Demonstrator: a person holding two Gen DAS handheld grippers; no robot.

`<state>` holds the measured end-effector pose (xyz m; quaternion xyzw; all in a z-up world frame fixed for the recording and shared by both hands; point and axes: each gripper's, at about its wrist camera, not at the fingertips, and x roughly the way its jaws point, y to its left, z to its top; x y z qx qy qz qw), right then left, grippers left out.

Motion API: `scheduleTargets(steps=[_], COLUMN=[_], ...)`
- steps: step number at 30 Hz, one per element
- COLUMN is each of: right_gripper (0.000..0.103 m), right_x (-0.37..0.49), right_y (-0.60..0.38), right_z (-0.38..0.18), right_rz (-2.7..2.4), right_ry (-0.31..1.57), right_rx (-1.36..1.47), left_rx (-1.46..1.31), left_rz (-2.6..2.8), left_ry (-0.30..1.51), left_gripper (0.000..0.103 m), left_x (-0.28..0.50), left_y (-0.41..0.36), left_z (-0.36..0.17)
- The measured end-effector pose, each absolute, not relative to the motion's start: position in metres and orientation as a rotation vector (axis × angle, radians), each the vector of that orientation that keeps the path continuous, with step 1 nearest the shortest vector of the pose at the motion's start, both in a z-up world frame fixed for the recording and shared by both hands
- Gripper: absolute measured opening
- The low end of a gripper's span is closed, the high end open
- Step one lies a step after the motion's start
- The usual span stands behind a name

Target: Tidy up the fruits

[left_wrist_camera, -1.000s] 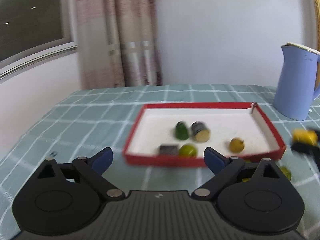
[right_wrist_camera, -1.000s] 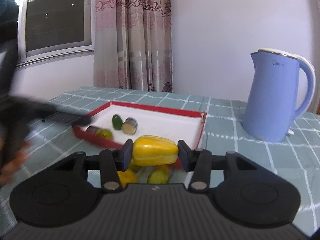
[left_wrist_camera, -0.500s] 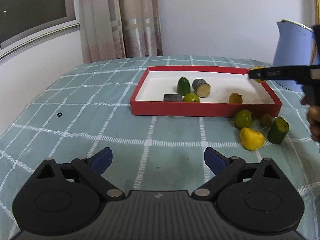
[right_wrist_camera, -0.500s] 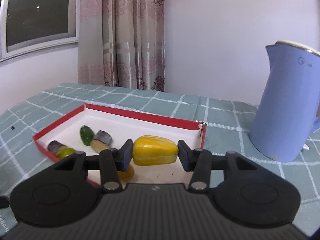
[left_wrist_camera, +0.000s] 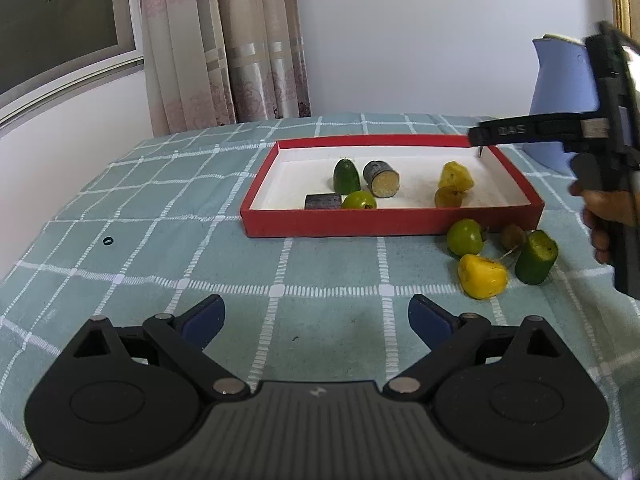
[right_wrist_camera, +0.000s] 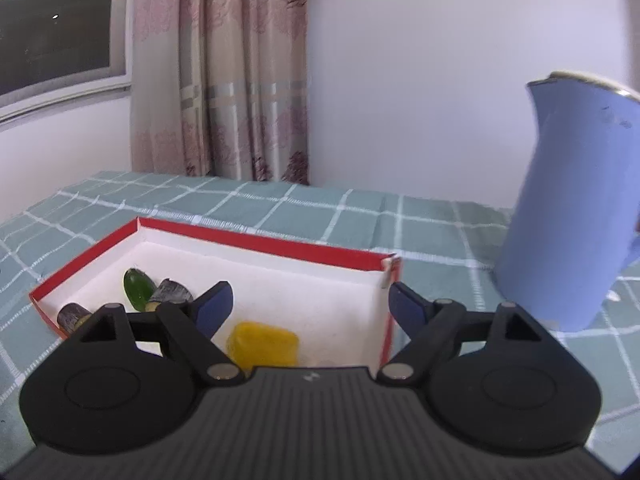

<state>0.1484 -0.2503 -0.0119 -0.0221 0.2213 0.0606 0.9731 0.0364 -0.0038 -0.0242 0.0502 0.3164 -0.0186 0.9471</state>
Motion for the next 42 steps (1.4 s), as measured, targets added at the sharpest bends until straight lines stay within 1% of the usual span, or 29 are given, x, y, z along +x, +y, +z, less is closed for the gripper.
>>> scheduleTargets(steps=[5,10,12,15,24,42], right_gripper=[0.084,0.084,0.088,0.090,0.090,0.090], right_x=[0.098,0.037,0.019,0.001,-0.010,-0.011], right_y=[-0.266,-0.285,-0.291,-0.298,-0.324,-0.332], right_z=[0.002,-0.008,-0.014,-0.024,-0.040,-0.046], right_rz=[0.095,0.054,0.018,-0.024,0.000,0.001], right_ry=[0.397,0.368,0.352,0.323,0.311,0.318], right_rx=[-0.019,-0.022,-0.028,-0.028,0.090,0.115], left_rx=[0.092,0.114,0.123,0.107,0.171,0.183], left_rz=[-0.078,-0.094,-0.119,-0.187,-0.200,-0.139], left_ry=[0.637,0.635,0.645,0.657,0.677,0.715], left_gripper=[0.099,0.099,0.099,0.099,0.099,0.099], left_x=[0.036,0.046,0.052,0.059,0.075,0.095], left_y=[-0.011,-0.033,-0.043,-0.057,-0.093,-0.114], left_z=[-0.022,-0.025,-0.027,-0.029,-0.043,-0.059])
